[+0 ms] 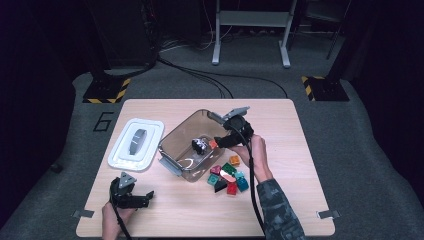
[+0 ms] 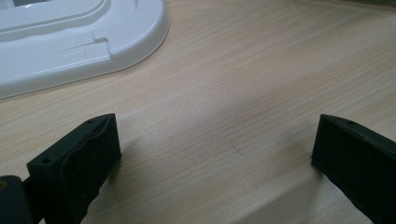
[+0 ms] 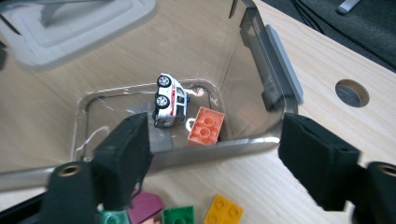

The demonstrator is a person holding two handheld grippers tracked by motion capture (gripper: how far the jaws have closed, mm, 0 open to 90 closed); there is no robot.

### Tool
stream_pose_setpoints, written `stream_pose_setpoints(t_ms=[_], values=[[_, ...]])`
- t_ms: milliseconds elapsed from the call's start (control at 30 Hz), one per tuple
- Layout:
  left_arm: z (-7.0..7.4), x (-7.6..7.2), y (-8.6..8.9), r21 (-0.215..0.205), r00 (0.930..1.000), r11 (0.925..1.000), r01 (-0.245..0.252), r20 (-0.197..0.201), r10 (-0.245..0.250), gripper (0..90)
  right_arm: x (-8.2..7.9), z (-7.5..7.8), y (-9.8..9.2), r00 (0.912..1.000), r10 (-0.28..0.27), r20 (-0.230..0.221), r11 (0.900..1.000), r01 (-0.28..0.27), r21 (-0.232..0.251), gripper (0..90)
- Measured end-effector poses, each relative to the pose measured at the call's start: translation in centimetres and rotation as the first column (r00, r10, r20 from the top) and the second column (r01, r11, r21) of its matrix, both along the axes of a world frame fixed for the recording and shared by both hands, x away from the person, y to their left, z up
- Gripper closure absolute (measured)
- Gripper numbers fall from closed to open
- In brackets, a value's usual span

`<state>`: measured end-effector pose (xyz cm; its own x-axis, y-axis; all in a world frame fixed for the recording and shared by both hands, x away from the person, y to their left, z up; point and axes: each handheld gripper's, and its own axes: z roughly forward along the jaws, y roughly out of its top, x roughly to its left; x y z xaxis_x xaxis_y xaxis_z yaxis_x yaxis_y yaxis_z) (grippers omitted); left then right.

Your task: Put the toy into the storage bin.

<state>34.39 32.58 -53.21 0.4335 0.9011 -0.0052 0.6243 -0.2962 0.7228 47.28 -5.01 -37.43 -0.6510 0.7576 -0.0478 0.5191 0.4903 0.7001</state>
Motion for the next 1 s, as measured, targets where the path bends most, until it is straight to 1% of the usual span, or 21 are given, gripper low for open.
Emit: stream_pose_setpoints(t_ms=[33, 100, 167, 300, 400, 567, 667, 700, 767, 800, 833, 867, 900, 967, 1000], values=[[0.0, 0.0, 0.0, -0.001, 1.0, 1.0, -0.001, 0.0, 0.001, 0.9, -0.4, 0.0, -0.5, 0.9999, -0.003, 0.012, 1.0, 0.003, 0.01, 19.5], [0.0, 0.0, 0.0, 0.0, 1.0, 1.0, 0.0, -0.001, 0.0, 0.9, -1.2, -0.2, -1.1, 0.9996, -0.028, 0.003, 0.999, 0.028, 0.037, 15.5], [0.0, 0.0, 0.0, 0.0, 1.0, 1.0, 0.0, 0.0, 0.0, 0.9, -1.9, -0.7, -1.8, 0.9991, -0.041, 0.008, 0.998, 0.041, 0.042, 14.1], [0.0, 0.0, 0.0, 0.0, 1.0, 1.0, 0.0, 0.0, 0.0, 0.9, -3.2, -1.8, -3.2, 0.9984, -0.057, -0.007, 0.997, 0.057, 0.059, 9.7], [0.0, 0.0, 0.0, 0.0, 1.0, 1.0, 0.0, 0.0, 0.0, 0.9, -4.0, -2.7, -4.0, 0.9965, -0.081, -0.022, 0.994, 0.082, 0.071, 6.8], [0.0, 0.0, 0.0, 0.0, 1.0, 1.0, 0.0, 0.0, 0.0, 0.9, -5.7, -5.2, -5.1, 0.9945, -0.097, -0.038, 0.993, 0.1, 0.067, 2.6], [0.0, 0.0, 0.0, 0.0, 1.0, 1.0, 0.0, 0.0, 0.0, 0.9, -6.6, -6.6, -5.8, 0.9918, -0.11, -0.065, 0.991, 0.115, 0.075, 0.0], [0.0, 0.0, 0.0, 0.0, 1.0, 1.0, 0.0, 0.0, 0.0, 0.9, -7.0, -7.3, -5.9, 0.9903, -0.115, -0.077, 0.991, 0.12, 0.066, 0.0], [0.0, 0.0, 0.0, 0.0, 1.0, 1.0, 0.0, 0.0, 0.0, 0.9, -7.5, -8.2, -6.2, 0.9896, -0.114, -0.087, 0.991, 0.12, 0.066, 0.0], [0.0, 0.0, 0.0, 0.0, 1.0, 1.0, 0.0, 0.0, 0.0, 0.9, -7.8, -8.9, -6.3, 0.9889, -0.117, -0.091, 0.991, 0.123, 0.053, 0.0], [0.0, 0.0, 0.0, 0.0, 1.0, 1.0, 0.0, 0.0, 0.0, 0.9, -8.2, -9.4, -6.3, 0.9887, -0.119, -0.091, 0.991, 0.125, 0.054, 2.0], [0.0, 0.0, 0.0, 0.0, 1.0, 1.0, 0.0, 0.0, 0.0, 0.9, -8.5, -9.8, -6.3, 0.9888, -0.118, -0.092, 0.991, 0.123, 0.055, 5.7], [0.0, 0.0, 0.0, 0.0, 1.0, 1.0, 0.0, 0.0, 0.0, 0.9, -8.8, -10.3, -6.3, 0.988, -0.128, -0.086, 0.99, 0.133, 0.047, 10.2], [0.0, 0.0, 0.0, 0.0, 1.0, 1.0, 0.0, 0.0, 0.0, 0.9, -9.2, -10.7, -6.4, 0.9874, -0.133, -0.085, 0.989, 0.138, 0.058, 18.5], [0.0, 0.0, 0.0, 0.0, 1.0, 1.0, 0.0, 0.0, 0.0, 0.9, -9.5, -10.9, -6.5, 0.9858, -0.146, -0.083, 0.987, 0.151, 0.059, 22.1]])
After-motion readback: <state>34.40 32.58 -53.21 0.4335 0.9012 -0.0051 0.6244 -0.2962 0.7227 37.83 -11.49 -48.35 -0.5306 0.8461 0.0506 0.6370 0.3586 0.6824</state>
